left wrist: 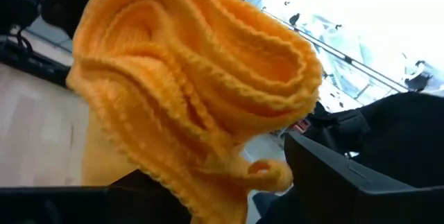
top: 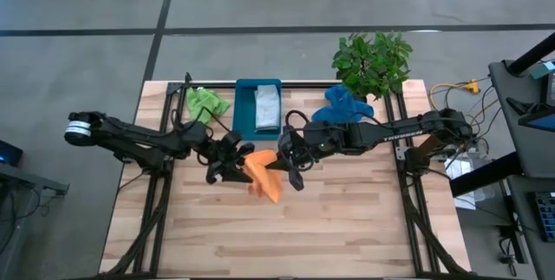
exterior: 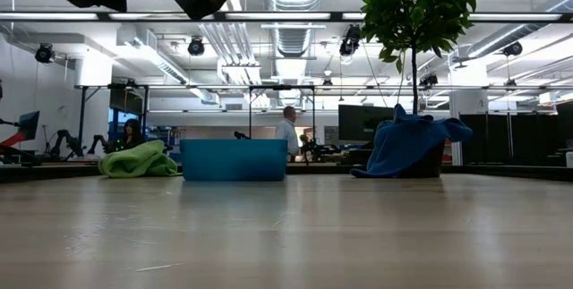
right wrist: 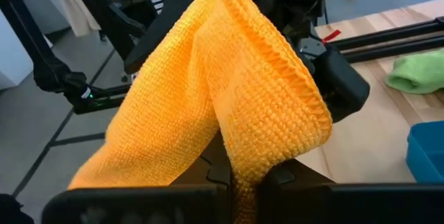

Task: Fold microfiber towels
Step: Put the orange microfiber cloth into the blue bin

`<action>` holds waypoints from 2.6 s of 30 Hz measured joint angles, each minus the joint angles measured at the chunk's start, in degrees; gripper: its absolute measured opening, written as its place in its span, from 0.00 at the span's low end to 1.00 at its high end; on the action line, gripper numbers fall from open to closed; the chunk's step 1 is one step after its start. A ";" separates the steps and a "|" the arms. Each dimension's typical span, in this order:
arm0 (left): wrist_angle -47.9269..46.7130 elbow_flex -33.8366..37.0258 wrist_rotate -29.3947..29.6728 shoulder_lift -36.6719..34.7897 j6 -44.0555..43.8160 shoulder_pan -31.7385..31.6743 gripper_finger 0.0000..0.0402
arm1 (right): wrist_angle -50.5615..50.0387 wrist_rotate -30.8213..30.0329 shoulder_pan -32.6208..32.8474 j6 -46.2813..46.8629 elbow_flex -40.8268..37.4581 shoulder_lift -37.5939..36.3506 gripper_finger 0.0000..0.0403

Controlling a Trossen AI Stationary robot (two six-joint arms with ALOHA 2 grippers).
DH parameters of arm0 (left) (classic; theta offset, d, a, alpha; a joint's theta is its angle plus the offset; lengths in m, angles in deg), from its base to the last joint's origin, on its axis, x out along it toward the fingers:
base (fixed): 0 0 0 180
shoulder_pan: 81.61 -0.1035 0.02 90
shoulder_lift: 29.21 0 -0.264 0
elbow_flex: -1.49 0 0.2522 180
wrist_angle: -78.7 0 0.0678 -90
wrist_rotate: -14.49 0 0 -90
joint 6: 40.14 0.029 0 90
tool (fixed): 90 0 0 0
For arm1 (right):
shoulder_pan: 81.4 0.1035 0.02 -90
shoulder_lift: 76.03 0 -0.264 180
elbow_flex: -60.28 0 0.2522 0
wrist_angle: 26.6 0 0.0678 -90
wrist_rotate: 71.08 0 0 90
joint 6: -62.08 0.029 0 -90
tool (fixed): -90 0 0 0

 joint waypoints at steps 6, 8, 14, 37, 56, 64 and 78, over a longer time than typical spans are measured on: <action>-1.36 0.10 0.99 0.07 -0.71 -0.27 0.48 | -0.32 -0.01 0.00 -0.24 -0.05 -1.20 0.04; -1.37 0.12 2.14 0.17 -0.57 -0.35 0.48 | -0.34 -0.07 0.00 -0.24 -0.05 -1.49 0.04; -1.31 0.17 4.26 0.17 2.01 -0.42 0.48 | -0.35 -0.13 -0.02 -0.22 -0.05 -1.53 0.04; -7.40 -0.58 7.53 0.46 -6.52 -1.79 0.97 | -5.55 -6.67 0.00 1.55 -0.05 -1.60 0.04; -7.67 -0.60 11.17 4.03 -3.38 -1.81 0.82 | -5.86 -7.48 0.11 1.99 -0.05 -1.60 0.04; -7.78 -0.60 11.16 4.31 -1.51 -1.90 0.38 | -5.95 -7.48 0.11 1.99 -0.05 -1.60 0.04; -7.97 0.06 11.16 4.22 0.35 -2.06 0.01 | -6.65 -6.55 0.04 3.52 -0.03 -1.56 0.08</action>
